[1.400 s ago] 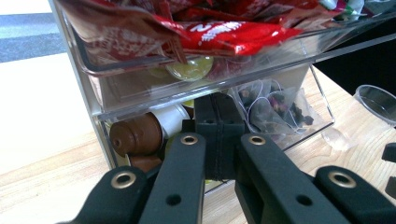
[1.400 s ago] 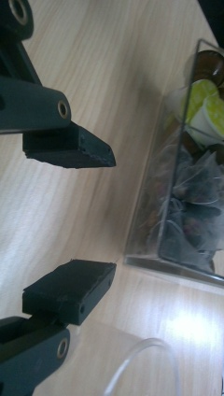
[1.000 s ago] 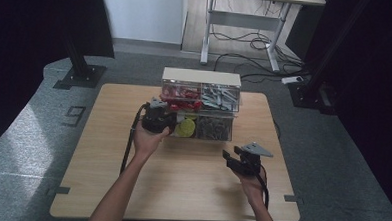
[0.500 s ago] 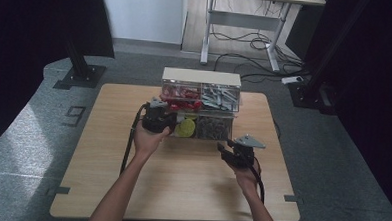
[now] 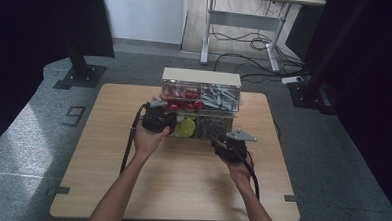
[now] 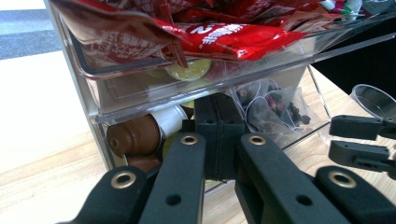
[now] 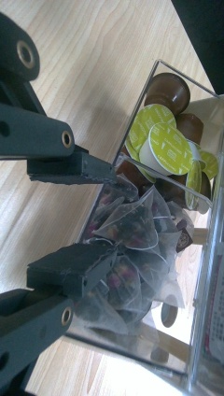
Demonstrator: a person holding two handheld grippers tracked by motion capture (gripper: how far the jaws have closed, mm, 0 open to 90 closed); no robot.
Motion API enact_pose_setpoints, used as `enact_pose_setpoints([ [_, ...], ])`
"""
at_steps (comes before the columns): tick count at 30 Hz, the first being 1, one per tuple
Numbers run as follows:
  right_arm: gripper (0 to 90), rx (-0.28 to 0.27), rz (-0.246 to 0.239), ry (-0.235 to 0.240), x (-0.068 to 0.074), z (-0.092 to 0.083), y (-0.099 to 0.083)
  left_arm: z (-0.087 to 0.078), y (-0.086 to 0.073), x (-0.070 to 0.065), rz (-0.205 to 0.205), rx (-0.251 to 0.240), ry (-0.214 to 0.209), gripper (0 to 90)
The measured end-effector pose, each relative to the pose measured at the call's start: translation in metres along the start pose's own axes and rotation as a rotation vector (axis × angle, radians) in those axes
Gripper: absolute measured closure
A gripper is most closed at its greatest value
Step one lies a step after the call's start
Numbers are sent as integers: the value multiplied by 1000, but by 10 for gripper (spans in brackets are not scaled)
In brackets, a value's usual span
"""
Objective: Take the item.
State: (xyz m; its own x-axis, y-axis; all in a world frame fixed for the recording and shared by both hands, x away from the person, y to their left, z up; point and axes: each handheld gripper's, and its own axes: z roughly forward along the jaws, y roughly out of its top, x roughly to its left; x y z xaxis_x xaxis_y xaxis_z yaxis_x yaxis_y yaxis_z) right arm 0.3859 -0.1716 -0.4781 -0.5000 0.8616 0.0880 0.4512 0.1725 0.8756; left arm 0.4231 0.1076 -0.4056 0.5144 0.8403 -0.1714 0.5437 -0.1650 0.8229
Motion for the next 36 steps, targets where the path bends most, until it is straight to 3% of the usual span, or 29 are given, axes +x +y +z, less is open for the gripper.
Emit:
enact_pose_setpoints([
  [9, 603, -11, 9, 19, 3, 10, 8, 0, 1, 0, 2, 1, -1, 900],
  [20, 615, 3, 5, -13, -3, 26, 11, 1, 1, -2, 3, 1, -5, 900],
  [36, 625, 28, 3, -21, -7, 47, 7, 3, 1, -3, 6, 2, -3, 900],
])
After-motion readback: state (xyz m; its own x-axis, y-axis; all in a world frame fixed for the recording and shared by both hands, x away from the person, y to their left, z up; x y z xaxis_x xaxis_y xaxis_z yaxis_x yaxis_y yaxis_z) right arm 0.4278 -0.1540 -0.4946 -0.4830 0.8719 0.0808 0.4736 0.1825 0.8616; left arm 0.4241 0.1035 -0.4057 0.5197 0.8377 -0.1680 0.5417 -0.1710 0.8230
